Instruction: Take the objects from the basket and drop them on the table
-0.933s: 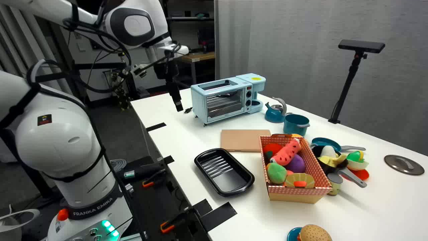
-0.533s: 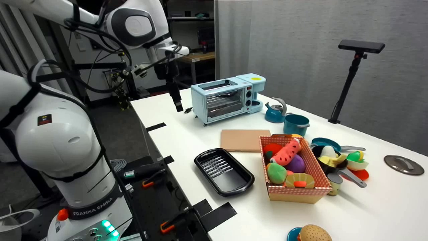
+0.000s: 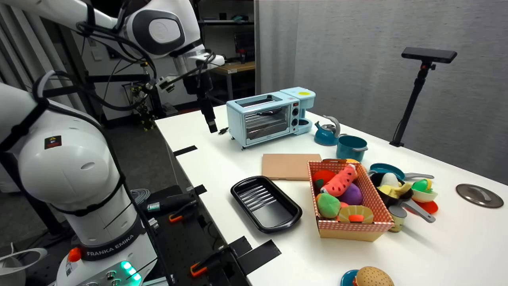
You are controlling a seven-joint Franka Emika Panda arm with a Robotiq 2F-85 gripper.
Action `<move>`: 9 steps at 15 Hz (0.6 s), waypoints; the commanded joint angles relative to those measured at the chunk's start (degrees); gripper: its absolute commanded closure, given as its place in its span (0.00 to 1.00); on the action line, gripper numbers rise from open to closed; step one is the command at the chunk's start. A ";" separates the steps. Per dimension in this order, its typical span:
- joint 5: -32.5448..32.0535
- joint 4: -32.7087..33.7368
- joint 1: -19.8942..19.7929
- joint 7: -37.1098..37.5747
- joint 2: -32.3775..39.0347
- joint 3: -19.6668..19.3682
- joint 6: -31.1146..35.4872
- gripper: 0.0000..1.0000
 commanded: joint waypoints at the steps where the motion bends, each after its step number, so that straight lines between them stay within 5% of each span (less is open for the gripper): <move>1: -0.56 0.26 0.69 0.39 0.28 -1.07 -0.12 0.00; 9: -0.61 1.14 0.64 0.42 1.53 -1.56 -0.10 0.00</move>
